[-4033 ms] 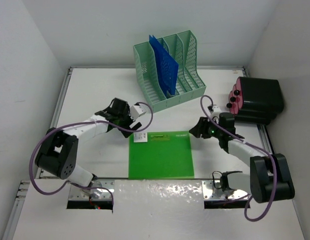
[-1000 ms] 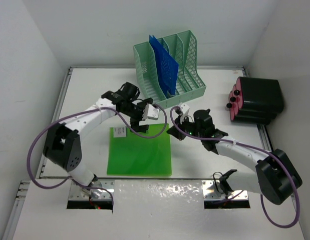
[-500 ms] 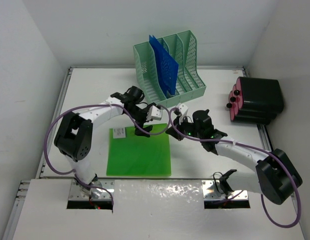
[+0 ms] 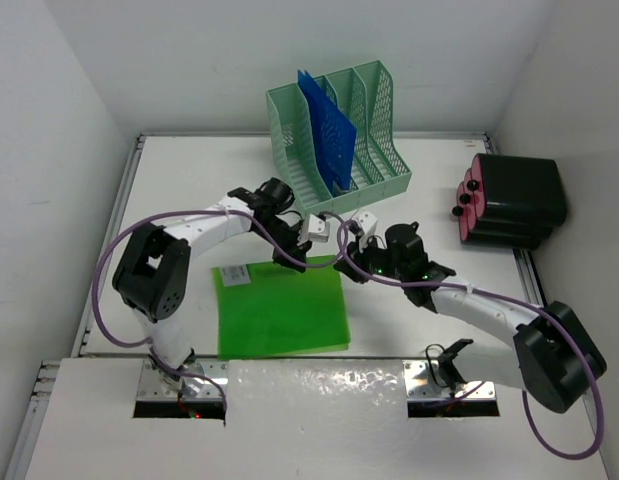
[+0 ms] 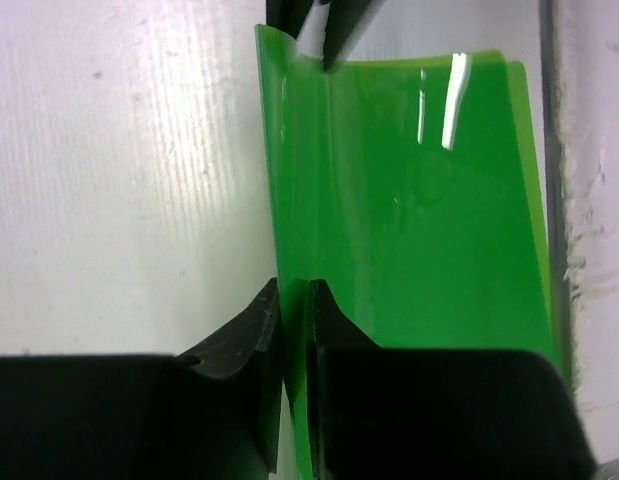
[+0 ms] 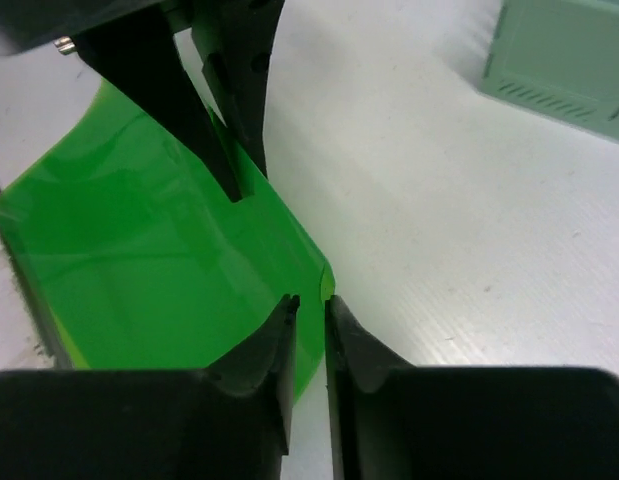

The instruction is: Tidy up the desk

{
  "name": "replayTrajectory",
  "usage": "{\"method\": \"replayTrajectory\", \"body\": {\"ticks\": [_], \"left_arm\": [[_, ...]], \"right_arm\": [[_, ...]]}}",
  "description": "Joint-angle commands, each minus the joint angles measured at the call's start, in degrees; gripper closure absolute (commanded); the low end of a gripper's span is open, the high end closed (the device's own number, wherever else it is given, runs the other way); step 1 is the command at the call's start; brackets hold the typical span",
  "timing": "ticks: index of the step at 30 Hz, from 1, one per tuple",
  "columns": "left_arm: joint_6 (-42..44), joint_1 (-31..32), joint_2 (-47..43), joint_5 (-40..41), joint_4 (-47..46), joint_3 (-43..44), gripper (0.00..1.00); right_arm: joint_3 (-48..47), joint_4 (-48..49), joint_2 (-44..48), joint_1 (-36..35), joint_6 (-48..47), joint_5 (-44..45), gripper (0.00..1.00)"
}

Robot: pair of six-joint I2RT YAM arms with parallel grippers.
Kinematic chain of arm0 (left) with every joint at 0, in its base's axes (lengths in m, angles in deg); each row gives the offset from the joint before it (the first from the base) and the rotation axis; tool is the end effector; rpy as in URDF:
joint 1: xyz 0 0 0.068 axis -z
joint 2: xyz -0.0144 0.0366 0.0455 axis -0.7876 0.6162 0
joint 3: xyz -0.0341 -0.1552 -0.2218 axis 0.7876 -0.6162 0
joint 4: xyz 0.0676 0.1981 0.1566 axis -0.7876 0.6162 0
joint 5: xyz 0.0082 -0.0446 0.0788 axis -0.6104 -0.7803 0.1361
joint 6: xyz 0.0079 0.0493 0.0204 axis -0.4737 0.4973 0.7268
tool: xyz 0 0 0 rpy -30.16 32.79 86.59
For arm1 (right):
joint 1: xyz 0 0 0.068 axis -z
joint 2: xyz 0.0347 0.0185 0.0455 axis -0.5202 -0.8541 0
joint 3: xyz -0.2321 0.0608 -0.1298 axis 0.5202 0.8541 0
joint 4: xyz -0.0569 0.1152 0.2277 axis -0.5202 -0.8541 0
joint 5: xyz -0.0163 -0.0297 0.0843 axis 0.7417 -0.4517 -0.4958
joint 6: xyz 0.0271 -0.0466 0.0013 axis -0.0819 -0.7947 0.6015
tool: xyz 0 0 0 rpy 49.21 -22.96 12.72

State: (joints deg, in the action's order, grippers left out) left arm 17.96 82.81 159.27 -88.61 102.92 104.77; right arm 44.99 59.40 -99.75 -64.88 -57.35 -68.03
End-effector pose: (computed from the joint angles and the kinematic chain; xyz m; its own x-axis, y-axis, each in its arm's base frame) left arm 0.2812 -0.1977 0.2062 0.0061 0.6893 -0.7244 0.9765 -0.1600 -0.1440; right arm 0.1994 0.1480 0.1934 -0.4887 -0.1259 -0.8633 -0.7185 0.6194 0.3164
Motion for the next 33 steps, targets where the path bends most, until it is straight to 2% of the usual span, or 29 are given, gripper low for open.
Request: {"method": "replayTrajectory", "body": {"ticks": [1, 2, 3, 4, 6, 7, 8, 10, 14, 19, 24, 25, 26, 28, 29, 30, 31, 32, 33], "left_arm": [[-10.22, 0.97, -5.34, 3.69, -6.24, 0.61, 1.0], [-15.12, 0.88, -8.14, 6.49, -8.6, 0.79, 1.0], [-17.17, 0.88, -9.56, 7.73, -9.41, 1.05, 1.0], [-19.63, 0.88, -11.14, 9.05, -10.2, 1.57, 1.0], [-26.9, 0.88, -15.54, 14.3, -13.36, 2.02, 1.0], [-28.95, 0.88, -16.77, 16.08, -14.94, 2.72, 1.0], [-30.71, 0.88, -17.83, 17.83, -15.56, 3.07, 1.0], [-35.54, 0.88, -20.73, 22.06, -17.49, 3.6, 1.0], [-40.04, 0.97, -24.77, 25.58, -20.13, 3.25, 1.0], [-46.27, 1.14, -28.38, 35.15, -26.01, 1.85, 1.0], [-58.04, 1.14, -32.52, 45.43, -32.61, 0.35, 1.0], [-62.76, 1.05, -32.26, 49.1, -32.88, 0.96, 1.0], [-62.81, 1.05, -32.08, 49.14, -32.8, 1.31, 1.0], [-67.19, 1.14, -31.73, 51.42, -32.88, 1.4, 1.0], [-69.81, 1.14, -31.47, 52.12, -32.54, 1.4, 1.0], [-70.88, 1.14, -31.38, 52.22, -32.36, 1.32, 1.0], [-72.02, 1.05, -31.37, 52.39, -31.92, 1.32, 1.0], [-73.77, 1.23, -31.29, 53.09, -31.66, 1.32, 1.0], [-74.58, 1.23, -31.29, 53.53, -31.31, 1.49, 1.0]], "right_arm": [[0.22, 0.8, 4.99, -0.3, -1.36, 4.71, 0.81], [0.04, -0.89, 8.48, -0.3, -1.71, 7.95, 0.65], [0.04, -2.73, 10.52, -0.39, -1.89, 9.81, 0.65], [-0.31, -6.49, 12.63, -0.3, -1.98, 12.09, 0.48], [-1.09, -10.46, 18.93, -0.3, -0.75, 17.71, 0.36], [-1.62, -14.75, 20.8, -0.21, 0.56, 22.44, 0.26], [-2.24, -16.97, 22.39, -0.21, 1.44, 25.01, 0.24], [-4.17, -22.86, 25.91, -0.12, 5.2, 30.71, 0.21], [-4.88, -24.81, 28.82, -0.12, 9.97, 32.77, 0.17], [-5.49, -22.0, 29.87, -0.12, 14.88, 32.41, 0.14], [-5.41, -15.6, 26.81, -0.73, 17.7, 29.08, 0.14], [-5.58, -14.89, 24.71, -2.83, 17.88, 29.07, 0.14], [-6.02, -14.53, 23.73, -4.94, 17.45, 30.12, 0.14], [-8.3, -14.26, 21.8, -10.73, 13.7, 39.67, 0.14], [-10.74, -14.53, 19.61, -17.89, 12.1, 44.06, 0.14], [-12.25, -14.44, 18.37, -21.79, 10.17, 53.24, 0.13], [-13.57, -14.0, 17.05, -25.22, 6.41, 57.77, 0.12], [-15.84, -13.3, 14.17, -31.61, 4.63, 61.82, 0.12], [-17.08, -11.04, 12.4, -34.37, 2.87, 67.86, 0.12]]}}
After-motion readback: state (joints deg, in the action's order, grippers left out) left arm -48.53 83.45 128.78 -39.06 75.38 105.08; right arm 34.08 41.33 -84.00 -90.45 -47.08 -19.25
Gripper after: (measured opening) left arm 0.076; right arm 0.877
